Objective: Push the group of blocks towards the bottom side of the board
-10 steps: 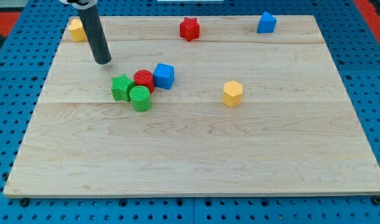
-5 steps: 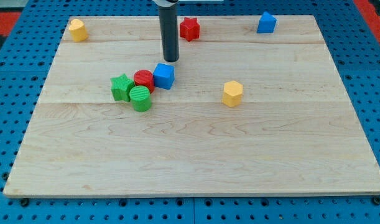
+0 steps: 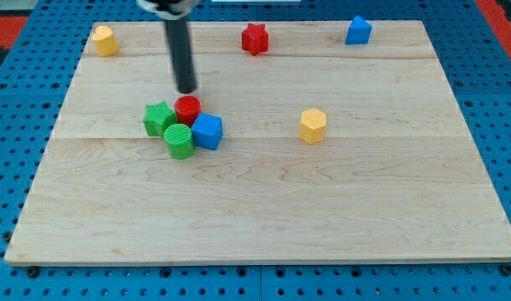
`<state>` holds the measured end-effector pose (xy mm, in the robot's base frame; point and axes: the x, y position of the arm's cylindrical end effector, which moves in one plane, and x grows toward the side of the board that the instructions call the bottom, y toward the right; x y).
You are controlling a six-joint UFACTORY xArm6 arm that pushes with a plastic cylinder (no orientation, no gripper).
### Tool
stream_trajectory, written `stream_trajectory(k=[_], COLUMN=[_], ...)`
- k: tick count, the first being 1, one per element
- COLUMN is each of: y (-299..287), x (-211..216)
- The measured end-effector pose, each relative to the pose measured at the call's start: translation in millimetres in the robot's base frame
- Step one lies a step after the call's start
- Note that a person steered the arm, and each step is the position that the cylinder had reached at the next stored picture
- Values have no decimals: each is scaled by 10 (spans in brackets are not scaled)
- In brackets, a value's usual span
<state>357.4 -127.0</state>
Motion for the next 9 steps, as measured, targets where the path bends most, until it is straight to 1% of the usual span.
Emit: stream_trajectory(k=[1,2,3,4,5,6,7,8,9], y=[643,589,396,-549,-323,-3,-297,-425,-357], x=[540,539,163,127,620,677,616,304,91])
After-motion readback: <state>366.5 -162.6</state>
